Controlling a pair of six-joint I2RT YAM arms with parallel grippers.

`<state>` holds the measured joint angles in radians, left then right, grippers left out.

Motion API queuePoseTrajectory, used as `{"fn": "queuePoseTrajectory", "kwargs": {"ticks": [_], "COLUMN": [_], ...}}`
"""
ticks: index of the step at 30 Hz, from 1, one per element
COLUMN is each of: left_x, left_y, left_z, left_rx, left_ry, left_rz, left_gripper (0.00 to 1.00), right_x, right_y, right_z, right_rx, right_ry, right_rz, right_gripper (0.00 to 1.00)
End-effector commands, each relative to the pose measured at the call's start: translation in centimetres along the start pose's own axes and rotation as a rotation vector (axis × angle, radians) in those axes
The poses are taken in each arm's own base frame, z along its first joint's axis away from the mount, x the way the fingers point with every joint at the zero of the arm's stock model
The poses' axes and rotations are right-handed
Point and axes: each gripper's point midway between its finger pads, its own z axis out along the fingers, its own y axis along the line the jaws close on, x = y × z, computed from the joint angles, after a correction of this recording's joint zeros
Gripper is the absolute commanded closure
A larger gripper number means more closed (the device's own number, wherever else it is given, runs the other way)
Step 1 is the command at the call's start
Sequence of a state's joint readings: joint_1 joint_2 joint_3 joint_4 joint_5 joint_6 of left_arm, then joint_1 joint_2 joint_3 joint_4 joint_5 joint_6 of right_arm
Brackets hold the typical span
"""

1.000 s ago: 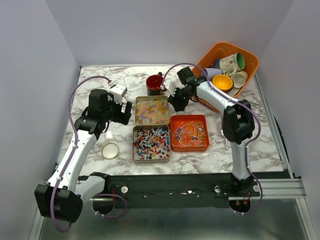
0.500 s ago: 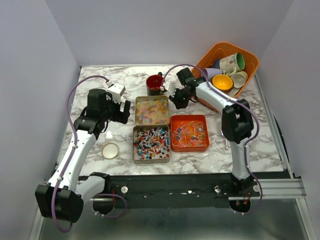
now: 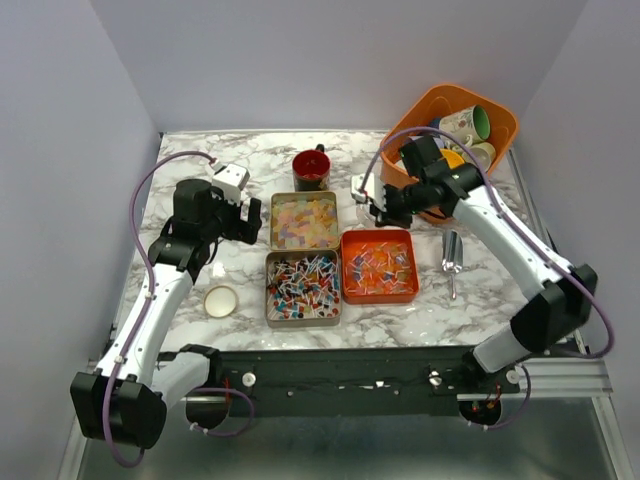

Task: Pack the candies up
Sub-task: Place the packing bottle at the center of the board.

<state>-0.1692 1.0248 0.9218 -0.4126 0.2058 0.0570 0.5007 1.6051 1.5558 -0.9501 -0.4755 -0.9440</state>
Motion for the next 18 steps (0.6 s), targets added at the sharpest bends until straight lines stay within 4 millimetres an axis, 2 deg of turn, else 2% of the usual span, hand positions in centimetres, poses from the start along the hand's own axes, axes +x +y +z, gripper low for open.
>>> {"fn": "queuePoseTrajectory", "kwargs": {"ticks": [1,2,4,5,7,8,9,13,18], "left_x": [-1.3,-1.7,-1.4,-1.6,-1.2,-1.4,-1.3,-0.7,0.0], "left_y": [-0.2,-0.2,-0.4,-0.4,-0.6,-0.7,-0.8,-1.5,-1.0], "left_z": [-0.3,-0.5,-0.5,-0.6,-0.7,-0.9,-1.1,-1.9,-2.9], "left_rx": [0.014,0.014,0.018,0.017,0.02,0.019,0.024,0.042,0.01], "left_ry": [-0.077,-0.098,-0.103,-0.118,-0.119,-0.131,-0.134,-0.138,-0.137], "left_rz": [0.007,0.011,0.004,0.006,-0.018,-0.023,-0.026,-0.054,-0.039], "left_gripper": [0.02,0.02,0.02,0.02,0.02,0.02,0.02,0.02,0.02], "right_x": [2.8,3.4,3.1,4.4,4.4,5.3,5.2,6.3,7.5], "right_y": [10.1,11.1,13.2,14.9,17.5,18.8,20.2,22.9,23.4], "right_z": [-0.2,-0.2,-0.8,-0.5,-0.4,-0.1,0.3,1.2,3.5], "right_rx": [-0.275,-0.287,-0.289,-0.326,-0.373,-0.408,-0.443,-0.513,-0.526], "right_ry": [-0.006,0.011,-0.004,0.027,0.03,0.05,0.048,0.087,0.168], "right_rz": [-0.207,-0.239,-0.353,-0.371,-0.445,-0.458,-0.495,-0.574,-0.553], "right_gripper": [0.99,0.99,0.99,0.99,0.99,0.99,0.99,0.99,0.99]}}
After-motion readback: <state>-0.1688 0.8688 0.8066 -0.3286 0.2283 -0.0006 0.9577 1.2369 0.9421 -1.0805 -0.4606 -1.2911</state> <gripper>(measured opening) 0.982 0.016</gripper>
